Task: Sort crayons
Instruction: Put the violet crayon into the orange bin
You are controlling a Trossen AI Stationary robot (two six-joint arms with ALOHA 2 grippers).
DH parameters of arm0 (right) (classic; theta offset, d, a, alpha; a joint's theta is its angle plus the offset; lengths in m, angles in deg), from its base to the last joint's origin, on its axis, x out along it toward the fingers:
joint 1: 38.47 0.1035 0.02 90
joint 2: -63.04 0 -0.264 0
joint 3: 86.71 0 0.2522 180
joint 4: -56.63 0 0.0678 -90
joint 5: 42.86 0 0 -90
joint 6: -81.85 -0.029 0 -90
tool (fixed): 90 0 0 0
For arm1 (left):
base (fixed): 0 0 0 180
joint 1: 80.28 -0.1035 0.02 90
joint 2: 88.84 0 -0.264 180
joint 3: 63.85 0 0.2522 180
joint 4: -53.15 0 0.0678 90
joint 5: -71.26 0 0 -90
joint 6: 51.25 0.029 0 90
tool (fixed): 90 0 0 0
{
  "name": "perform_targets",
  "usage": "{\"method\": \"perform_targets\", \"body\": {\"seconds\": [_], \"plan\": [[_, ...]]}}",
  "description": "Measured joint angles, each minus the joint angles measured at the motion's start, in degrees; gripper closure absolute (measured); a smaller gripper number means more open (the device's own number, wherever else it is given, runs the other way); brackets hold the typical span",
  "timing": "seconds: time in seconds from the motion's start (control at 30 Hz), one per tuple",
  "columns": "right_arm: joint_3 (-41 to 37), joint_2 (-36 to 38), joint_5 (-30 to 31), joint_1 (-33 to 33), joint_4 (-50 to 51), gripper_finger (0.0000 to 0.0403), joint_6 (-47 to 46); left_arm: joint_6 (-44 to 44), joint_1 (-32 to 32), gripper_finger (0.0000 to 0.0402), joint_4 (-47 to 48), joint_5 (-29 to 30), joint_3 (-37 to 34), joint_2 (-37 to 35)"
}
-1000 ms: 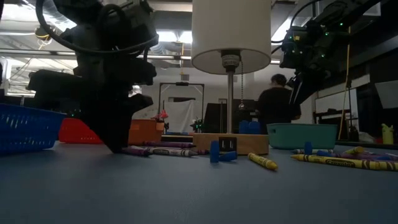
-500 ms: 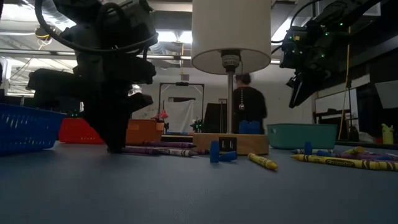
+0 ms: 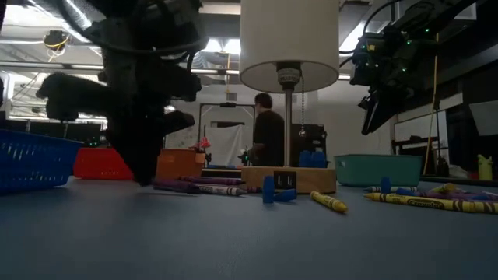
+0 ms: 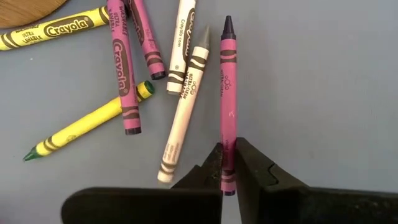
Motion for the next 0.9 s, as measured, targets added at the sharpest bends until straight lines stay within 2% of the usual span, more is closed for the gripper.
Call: {"method": "perform_targets", "body": {"seconds": [0.17, 0.5, 0.9], "plan": [[0.00, 0.00, 0.00, 0.01, -0.02, 0.0255, 0.01, 0.02, -0.02, 0.0398, 8.32, 1.59, 4.08, -0.05], [0.00, 0.00, -0.01, 0.00, -0.02, 0.0255, 0.01, 0.13, -0.97, 0.0398, 23.93, 13.59, 10.72, -0.16], [0.00, 0.00, 0.00, 0.00, -0.04, 0.0255, 0.01, 0.13, -6.41, 0.0398, 27.52, 22.70, 11.25, -0.42]]}}
